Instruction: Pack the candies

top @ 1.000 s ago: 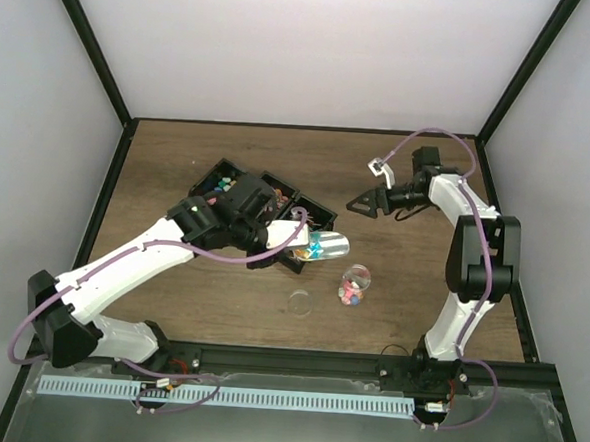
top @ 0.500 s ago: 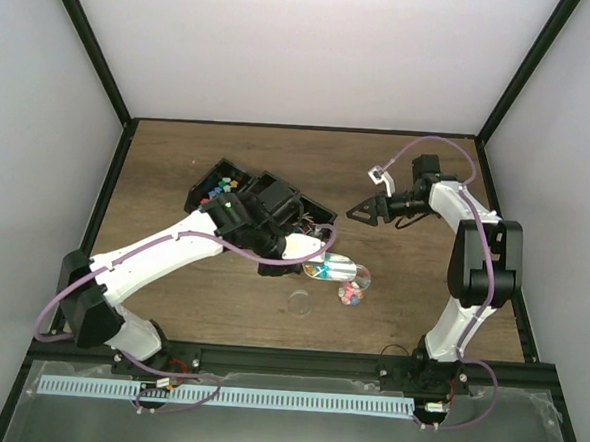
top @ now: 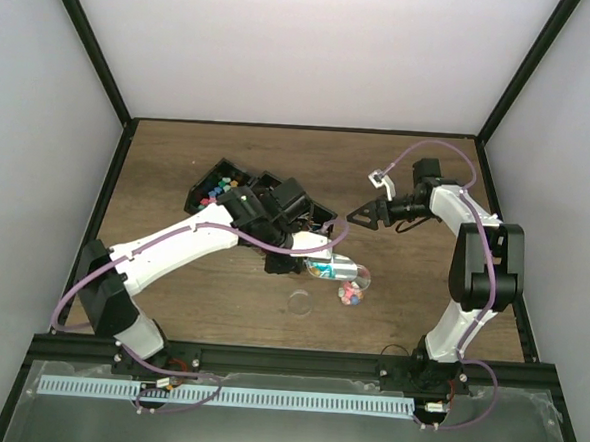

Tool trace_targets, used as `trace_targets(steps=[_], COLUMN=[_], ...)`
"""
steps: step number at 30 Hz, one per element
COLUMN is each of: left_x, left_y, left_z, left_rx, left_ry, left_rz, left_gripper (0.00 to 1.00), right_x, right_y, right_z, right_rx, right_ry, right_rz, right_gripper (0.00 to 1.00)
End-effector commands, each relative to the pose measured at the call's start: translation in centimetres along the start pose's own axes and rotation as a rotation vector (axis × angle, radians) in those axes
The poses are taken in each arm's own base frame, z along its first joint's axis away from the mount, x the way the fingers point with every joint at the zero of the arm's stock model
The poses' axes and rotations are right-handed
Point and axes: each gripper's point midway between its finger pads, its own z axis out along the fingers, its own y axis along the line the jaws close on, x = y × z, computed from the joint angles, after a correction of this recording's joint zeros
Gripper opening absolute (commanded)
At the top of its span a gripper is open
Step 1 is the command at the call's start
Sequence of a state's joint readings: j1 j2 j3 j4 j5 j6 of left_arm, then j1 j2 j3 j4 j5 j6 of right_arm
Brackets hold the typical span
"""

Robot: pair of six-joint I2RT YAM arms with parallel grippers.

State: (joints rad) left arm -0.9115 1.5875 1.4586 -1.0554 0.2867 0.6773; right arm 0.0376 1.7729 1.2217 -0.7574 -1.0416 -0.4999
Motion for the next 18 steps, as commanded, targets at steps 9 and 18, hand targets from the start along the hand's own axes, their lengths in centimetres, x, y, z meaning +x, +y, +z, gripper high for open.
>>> trace_targets(steps=[9, 18], left_x=[-0.35, -0.27], left_y=[0.31, 0.62], left_z=[-0.23, -0.01], left_rx=[0.03, 0.036], left_ry=[0.062, 0.095], left_rz=[0.001, -0.004], left_gripper=[0.04, 0.04], right_x=[-0.8, -0.66], right_y=[0.37, 0.11], right_z=[-0.65, -0.72], right_rx=[0.002, 0.0], right_ry=[-0.03, -0.036], right_rz=[-0.031, -0.022], right_gripper=[0.91, 0.91])
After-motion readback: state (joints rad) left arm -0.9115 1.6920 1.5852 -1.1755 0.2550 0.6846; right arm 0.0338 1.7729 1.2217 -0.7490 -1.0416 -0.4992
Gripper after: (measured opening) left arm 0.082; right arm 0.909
